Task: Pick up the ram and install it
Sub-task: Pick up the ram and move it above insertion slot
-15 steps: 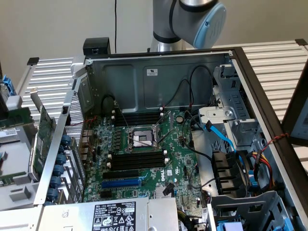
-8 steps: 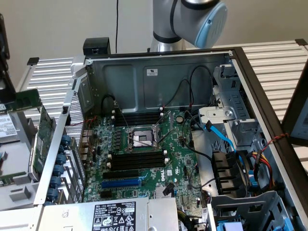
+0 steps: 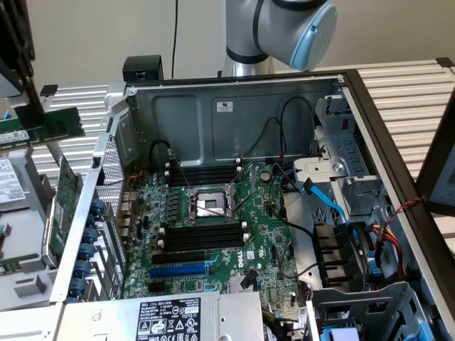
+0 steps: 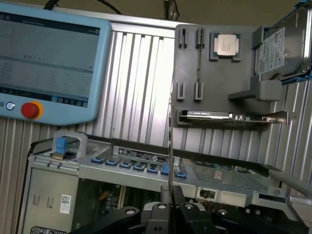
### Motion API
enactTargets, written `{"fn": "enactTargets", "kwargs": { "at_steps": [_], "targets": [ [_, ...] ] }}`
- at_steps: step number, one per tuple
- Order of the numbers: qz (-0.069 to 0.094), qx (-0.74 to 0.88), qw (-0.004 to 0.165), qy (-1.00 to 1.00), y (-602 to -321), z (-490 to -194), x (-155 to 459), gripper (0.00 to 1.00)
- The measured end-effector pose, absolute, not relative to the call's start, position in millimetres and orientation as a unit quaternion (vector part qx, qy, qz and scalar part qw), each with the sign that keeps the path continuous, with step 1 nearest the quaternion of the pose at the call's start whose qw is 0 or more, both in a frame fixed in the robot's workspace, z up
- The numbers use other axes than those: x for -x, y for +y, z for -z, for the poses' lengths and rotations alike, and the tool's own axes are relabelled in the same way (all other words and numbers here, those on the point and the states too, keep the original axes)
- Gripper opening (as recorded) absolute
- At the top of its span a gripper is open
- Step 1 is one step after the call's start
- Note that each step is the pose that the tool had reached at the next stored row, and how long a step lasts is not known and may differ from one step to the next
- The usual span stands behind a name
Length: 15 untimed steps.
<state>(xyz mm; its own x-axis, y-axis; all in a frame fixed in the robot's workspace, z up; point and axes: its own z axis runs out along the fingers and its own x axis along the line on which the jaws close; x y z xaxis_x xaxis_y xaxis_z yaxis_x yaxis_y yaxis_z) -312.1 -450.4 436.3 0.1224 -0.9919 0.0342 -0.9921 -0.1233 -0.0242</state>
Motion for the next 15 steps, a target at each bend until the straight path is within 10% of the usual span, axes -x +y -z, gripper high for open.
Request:
{"fn": "enactTargets", "kwargs": {
  "at_steps": [15],
  "targets": [
    [-0.016, -0.752, 0.006, -0.659, -450, -436, 247, 0.13]
  ]
}}
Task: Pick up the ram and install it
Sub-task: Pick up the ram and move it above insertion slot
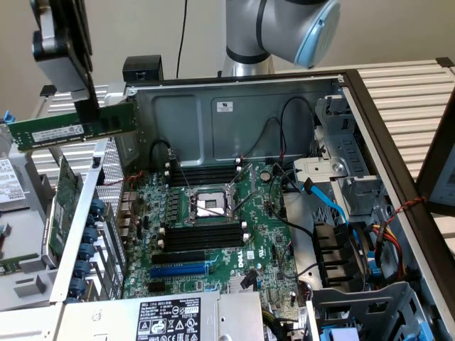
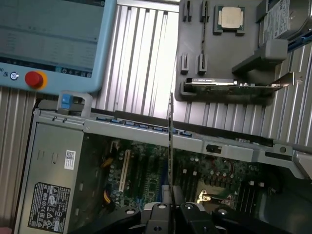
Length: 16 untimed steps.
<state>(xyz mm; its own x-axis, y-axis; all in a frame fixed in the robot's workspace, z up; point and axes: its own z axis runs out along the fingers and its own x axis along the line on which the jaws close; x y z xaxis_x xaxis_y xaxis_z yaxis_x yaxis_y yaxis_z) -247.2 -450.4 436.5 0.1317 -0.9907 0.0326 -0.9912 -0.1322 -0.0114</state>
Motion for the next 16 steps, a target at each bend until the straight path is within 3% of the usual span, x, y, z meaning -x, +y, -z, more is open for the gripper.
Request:
{"fn": "enactTargets", "kwargs": {
  "at_steps": [16],
  "targets": [
    [-0.016, -0.752, 0.007, -0.659, -446, -432, 176, 0.13]
  ]
}}
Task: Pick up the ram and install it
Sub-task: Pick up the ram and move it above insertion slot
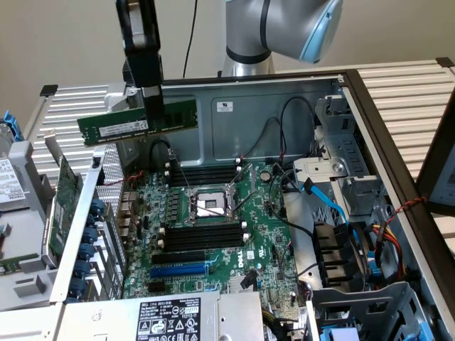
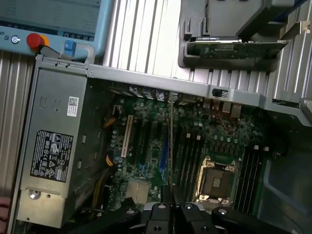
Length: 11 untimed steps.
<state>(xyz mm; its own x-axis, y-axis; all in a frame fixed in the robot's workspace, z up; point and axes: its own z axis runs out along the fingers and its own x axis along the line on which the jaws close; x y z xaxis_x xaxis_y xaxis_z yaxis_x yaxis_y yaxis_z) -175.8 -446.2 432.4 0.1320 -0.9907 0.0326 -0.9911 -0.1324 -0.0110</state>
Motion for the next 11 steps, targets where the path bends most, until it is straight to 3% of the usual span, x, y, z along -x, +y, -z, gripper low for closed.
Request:
{"fn": "enactTargets", "kwargs": {
  "at_steps": [11],
  "targets": [
    [-0.016, -0.748, 0.007, -0.663, -438, -426, 146, 0.13]
  ]
}}
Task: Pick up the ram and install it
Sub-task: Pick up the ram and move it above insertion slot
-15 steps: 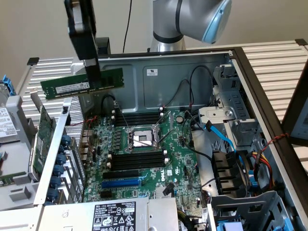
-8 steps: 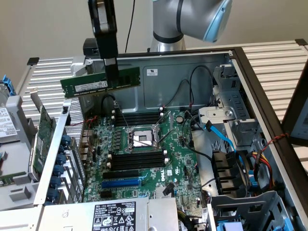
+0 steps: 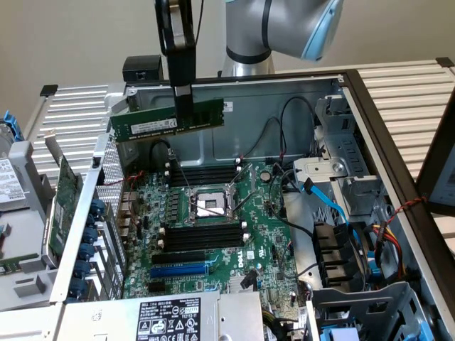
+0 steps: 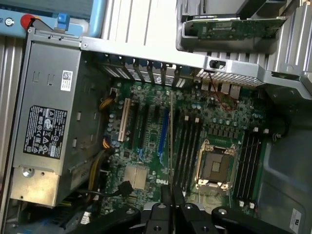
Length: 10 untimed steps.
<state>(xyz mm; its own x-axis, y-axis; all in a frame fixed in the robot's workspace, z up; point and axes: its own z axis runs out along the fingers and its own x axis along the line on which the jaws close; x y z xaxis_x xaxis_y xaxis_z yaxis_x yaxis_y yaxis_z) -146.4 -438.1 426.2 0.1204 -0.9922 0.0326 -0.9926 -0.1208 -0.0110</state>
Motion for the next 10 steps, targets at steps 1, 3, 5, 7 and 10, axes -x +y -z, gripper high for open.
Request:
{"fn": "enactTargets", "kwargs": {
  "at_steps": [1, 3, 5, 7, 10],
  "targets": [
    [-0.016, -0.748, 0.007, -0.664, -437.2, -426.0, 145.8, 0.13],
    [-0.016, -0.747, 0.007, -0.665, -434.8, -425.8, 144.8, 0.13],
    [-0.017, -0.745, 0.006, -0.666, -433.1, -425.6, 144.0, 0.13],
    [-0.017, -0.744, 0.005, -0.668, -431.6, -425.5, 142.9, 0.13],
    [-0.018, -0.740, 0.005, -0.672, -430.4, -425.1, 141.2, 0.13]
  ]
}}
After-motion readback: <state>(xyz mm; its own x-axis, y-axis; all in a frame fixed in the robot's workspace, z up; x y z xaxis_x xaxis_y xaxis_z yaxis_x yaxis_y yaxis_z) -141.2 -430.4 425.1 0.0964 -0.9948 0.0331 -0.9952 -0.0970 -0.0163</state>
